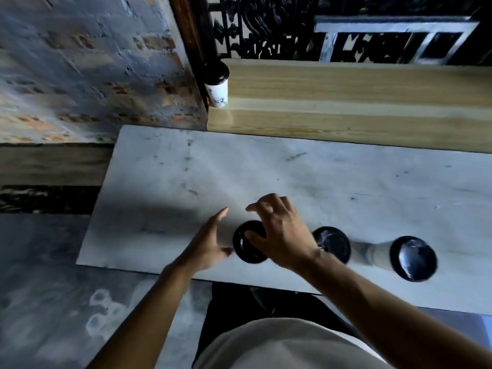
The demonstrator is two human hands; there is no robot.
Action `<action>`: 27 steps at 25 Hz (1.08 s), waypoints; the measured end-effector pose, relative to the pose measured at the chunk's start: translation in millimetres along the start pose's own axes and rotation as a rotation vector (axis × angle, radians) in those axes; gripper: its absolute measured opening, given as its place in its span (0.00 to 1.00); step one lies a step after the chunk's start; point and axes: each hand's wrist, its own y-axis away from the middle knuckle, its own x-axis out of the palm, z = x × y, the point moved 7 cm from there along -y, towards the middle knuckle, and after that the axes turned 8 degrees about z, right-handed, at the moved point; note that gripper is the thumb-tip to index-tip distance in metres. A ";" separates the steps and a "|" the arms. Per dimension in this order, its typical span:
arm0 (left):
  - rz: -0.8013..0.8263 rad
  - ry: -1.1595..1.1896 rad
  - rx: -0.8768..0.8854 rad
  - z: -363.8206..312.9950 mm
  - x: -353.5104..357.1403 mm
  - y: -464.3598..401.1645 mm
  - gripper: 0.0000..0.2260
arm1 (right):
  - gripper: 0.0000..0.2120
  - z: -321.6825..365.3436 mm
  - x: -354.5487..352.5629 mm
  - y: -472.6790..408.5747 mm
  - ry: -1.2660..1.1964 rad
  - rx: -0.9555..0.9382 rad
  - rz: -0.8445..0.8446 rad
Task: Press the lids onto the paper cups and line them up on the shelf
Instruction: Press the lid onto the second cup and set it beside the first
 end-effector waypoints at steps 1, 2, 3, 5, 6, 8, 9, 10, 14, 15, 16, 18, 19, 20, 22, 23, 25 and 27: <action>0.023 0.024 -0.023 -3.6 10.8 -0.6 0.52 | 0.25 -1.6 5.3 6.4 0.039 -0.016 0.015; 0.036 0.050 -0.048 -5.4 21.7 -1.0 0.55 | 0.25 -3.1 10.6 12.0 0.066 -0.026 0.033; 0.041 0.059 -0.060 -9.8 29.8 -1.2 0.56 | 0.25 -4.1 14.8 16.6 0.087 -0.031 0.055; 0.020 0.072 -0.035 -19.3 38.3 -3.9 0.52 | 0.26 -6.7 22.6 21.8 0.116 -0.023 0.112; -0.003 0.091 -0.010 -23.1 40.3 -5.3 0.46 | 0.26 -7.7 25.2 23.6 0.117 -0.019 0.129; -0.029 0.102 0.008 -28.0 42.4 -2.9 0.33 | 0.27 -10.3 26.7 23.9 0.091 -0.001 0.124; -0.032 0.103 0.013 -32.1 41.1 1.4 0.29 | 0.27 -11.0 26.7 23.6 0.066 0.008 0.116; -0.042 0.105 0.025 -36.7 38.5 6.8 0.26 | 0.28 -10.3 26.1 23.5 0.029 0.015 0.117; -0.107 0.173 0.211 -59.7 19.3 37.9 0.23 | 0.28 -3.8 5.4 27.8 -0.234 0.092 0.089; -0.125 0.136 0.203 -63.8 12.6 44.9 0.24 | 0.28 -3.3 -3.4 26.9 -0.347 0.136 0.042; -0.146 0.084 0.190 -69.9 4.6 51.8 0.25 | 0.28 -2.4 -11.5 27.0 -0.456 0.181 -0.010; -0.192 -0.045 0.170 -87.1 -10.9 63.4 0.28 | 0.24 4.9 -25.2 28.2 -0.580 0.210 -0.102; -0.212 -0.121 0.151 -98.4 -19.0 67.1 0.29 | 0.20 10.7 -31.1 28.2 -0.612 0.195 -0.134; -0.233 -0.203 0.131 -109.4 -26.3 68.8 0.29 | 0.14 15.5 -34.5 28.4 -0.656 0.188 -0.160; -0.305 -0.377 0.153 -130.8 -37.4 73.5 0.29 | 0.10 22.7 -38.3 29.7 -0.754 0.192 -0.217; -0.344 -0.462 0.172 -138.9 -40.3 77.1 0.27 | 0.10 23.6 -37.9 30.4 -0.784 0.201 -0.254; -0.394 -0.580 0.197 -149.4 -43.3 82.6 0.22 | 0.10 23.3 -36.3 32.2 -0.814 0.221 -0.348; -0.405 -0.664 0.221 -153.8 -41.3 87.0 0.20 | 0.13 22.1 -33.5 36.4 -0.881 0.231 -0.442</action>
